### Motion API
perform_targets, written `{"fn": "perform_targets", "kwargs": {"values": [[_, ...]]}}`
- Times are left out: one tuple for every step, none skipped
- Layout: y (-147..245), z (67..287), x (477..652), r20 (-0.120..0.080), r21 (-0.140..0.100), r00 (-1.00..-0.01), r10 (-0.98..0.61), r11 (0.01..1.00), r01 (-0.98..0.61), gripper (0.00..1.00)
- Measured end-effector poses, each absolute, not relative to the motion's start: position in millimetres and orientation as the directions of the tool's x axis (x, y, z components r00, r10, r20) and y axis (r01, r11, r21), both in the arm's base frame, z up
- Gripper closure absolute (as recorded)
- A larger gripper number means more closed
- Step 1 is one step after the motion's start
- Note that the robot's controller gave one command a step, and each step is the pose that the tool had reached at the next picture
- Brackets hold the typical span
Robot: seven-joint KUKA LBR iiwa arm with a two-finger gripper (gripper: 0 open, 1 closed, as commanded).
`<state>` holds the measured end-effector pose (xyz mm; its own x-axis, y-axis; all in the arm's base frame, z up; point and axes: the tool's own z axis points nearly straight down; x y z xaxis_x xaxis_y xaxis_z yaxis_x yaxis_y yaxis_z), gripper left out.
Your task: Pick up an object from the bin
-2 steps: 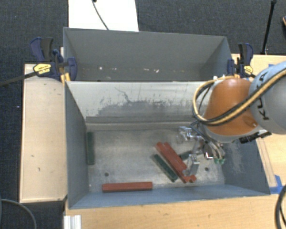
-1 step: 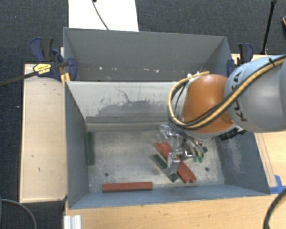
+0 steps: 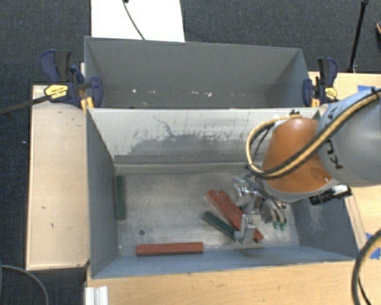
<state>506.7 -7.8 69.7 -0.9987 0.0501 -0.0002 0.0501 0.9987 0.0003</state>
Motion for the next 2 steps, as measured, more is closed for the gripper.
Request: {"fn": "perform_targets", "kwargs": {"values": [[73.3, 70.2, 490.0, 0.002, 0.003, -0.988, 0.156, 0.988, 0.156, 0.0], [69.3, 70.5, 490.4, 0.002, 0.001, -0.987, 0.162, 0.987, 0.162, 1.0]]}}
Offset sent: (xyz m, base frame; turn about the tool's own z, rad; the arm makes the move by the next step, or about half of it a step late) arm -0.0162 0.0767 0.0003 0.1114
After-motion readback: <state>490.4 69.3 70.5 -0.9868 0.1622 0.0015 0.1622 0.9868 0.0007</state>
